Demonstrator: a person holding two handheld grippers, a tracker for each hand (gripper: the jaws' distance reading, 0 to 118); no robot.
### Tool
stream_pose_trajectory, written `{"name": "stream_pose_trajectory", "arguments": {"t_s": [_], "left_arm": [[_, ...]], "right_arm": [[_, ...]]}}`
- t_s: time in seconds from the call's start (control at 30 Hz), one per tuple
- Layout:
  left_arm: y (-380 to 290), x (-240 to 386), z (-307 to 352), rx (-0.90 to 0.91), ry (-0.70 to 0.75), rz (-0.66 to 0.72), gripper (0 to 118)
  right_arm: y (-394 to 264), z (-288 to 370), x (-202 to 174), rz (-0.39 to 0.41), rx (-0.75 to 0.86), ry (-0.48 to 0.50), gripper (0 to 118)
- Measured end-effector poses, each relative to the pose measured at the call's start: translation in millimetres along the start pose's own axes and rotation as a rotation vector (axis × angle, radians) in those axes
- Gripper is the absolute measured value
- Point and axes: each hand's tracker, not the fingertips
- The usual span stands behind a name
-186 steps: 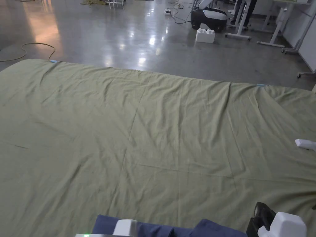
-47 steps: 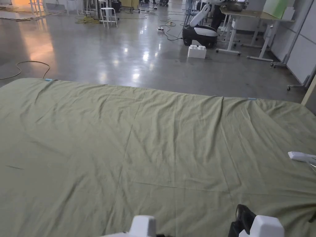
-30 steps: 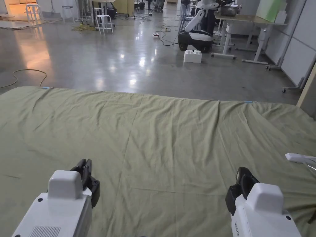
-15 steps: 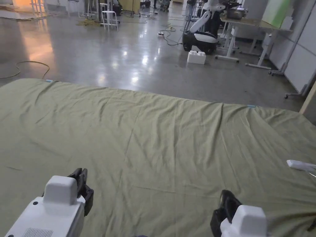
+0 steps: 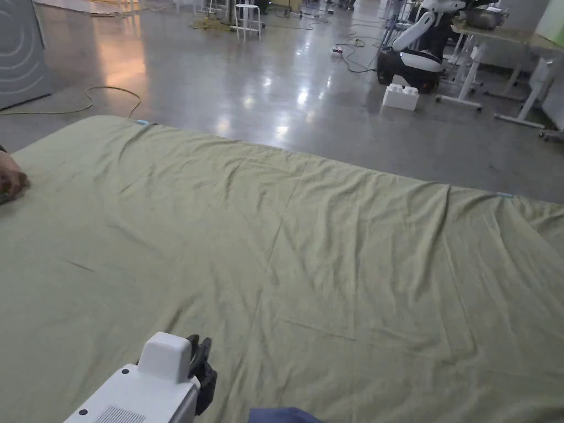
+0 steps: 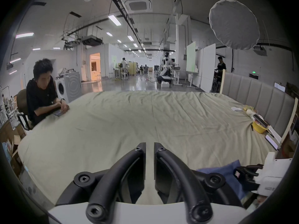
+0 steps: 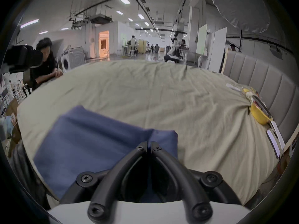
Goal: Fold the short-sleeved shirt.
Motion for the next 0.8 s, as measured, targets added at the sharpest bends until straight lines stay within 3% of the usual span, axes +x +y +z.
{"name": "stream_pose_trajectory", "arguments": {"t_s": [0.07, 0.17, 0.2, 0.23, 0.33, 0.47, 0.57, 0.67, 0.73, 0.8], "left_arm": [[-5, -1, -9, -0.108, -0.085, 0.043, 25], [-15, -8, -25, -0.269, -0.278, 0.168, 77], [-19, -9, -28, -0.303, -0.332, 0.201, 88], [-23, -10, -32, -0.339, -0.381, 0.229, 91], [-37, -13, -48, -0.432, -0.504, 0.33, 92], [-56, -12, -77, -0.56, -0.553, 0.42, 92], [-75, -13, -100, -0.665, -0.673, 0.551, 92], [-83, -18, -112, -0.65, -0.818, 0.743, 88], [-91, -18, -123, -0.692, -0.861, 0.846, 72], [-96, -13, -128, -0.696, -0.842, 0.816, 44]], "right_arm": [[-3, 1, 3, 0.008, 0.025, 0.004, 4], [0, 0, 4, 0.0, 0.017, 0.009, 4], [-1, -1, 6, -0.013, 0.015, 0.014, 4], [-2, -2, 7, -0.024, 0.015, 0.018, 4], [-4, -2, 10, -0.034, 0.02, 0.022, 4], [-5, 0, 8, -0.01, 0.032, 0.019, 4], [-6, 0, 10, -0.015, 0.038, 0.021, 4], [-7, 0, 12, -0.016, 0.043, 0.029, 4], [-8, 0, 13, -0.014, 0.047, 0.033, 4], [-9, 0, 13, -0.014, 0.049, 0.033, 4]]}}
